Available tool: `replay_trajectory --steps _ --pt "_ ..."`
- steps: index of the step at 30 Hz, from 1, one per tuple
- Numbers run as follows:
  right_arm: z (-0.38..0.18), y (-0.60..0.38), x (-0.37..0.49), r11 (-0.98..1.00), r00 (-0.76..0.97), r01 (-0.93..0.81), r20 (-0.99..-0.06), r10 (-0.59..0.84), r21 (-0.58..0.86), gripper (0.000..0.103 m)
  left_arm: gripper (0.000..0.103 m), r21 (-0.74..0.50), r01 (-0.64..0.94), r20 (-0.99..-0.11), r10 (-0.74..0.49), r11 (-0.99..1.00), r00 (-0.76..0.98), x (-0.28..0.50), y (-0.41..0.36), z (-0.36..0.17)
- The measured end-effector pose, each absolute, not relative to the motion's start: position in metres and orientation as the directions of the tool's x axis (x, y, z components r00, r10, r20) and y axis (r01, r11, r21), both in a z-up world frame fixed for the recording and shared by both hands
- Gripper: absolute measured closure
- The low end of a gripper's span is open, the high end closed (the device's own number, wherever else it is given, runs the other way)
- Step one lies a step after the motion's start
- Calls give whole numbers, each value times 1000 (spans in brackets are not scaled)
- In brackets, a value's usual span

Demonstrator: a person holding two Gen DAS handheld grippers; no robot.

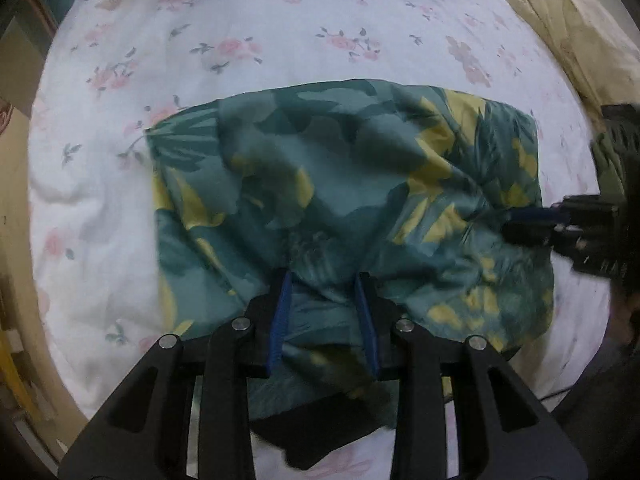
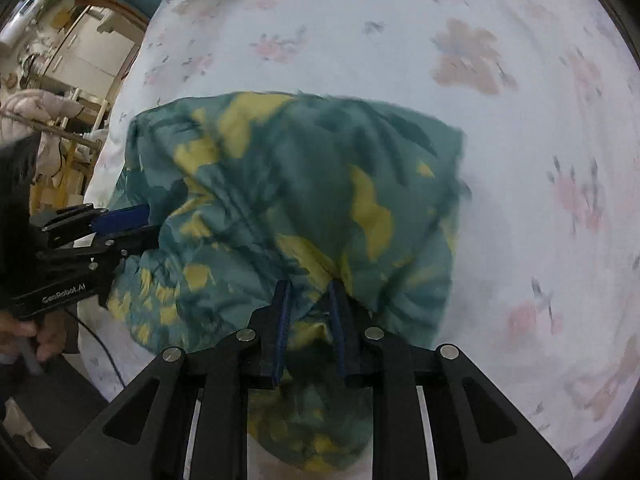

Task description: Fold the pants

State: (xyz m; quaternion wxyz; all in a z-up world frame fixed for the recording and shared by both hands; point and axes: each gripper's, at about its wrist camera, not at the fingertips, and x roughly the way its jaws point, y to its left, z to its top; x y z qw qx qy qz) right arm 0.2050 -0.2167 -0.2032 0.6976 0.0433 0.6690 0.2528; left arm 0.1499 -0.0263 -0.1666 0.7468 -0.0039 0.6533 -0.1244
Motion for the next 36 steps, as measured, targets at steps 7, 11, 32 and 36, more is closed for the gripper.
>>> replay_trajectory --steps 7,11,32,36 --pt "-177 -252 200 888 4 -270 -922 388 372 80 72 -142 147 -982 -157 979 102 150 0 -140" --pt "-146 -281 214 874 173 -233 -866 469 426 21 11 -132 91 -958 -151 987 243 176 27 -102" --pt "-203 -243 277 802 37 -341 -846 532 490 94 95 -124 376 -975 -183 918 126 239 -14 -165" --pt "-177 -250 284 837 185 -361 -848 497 412 96 96 -48 371 -933 -174 927 314 244 -18 -130"
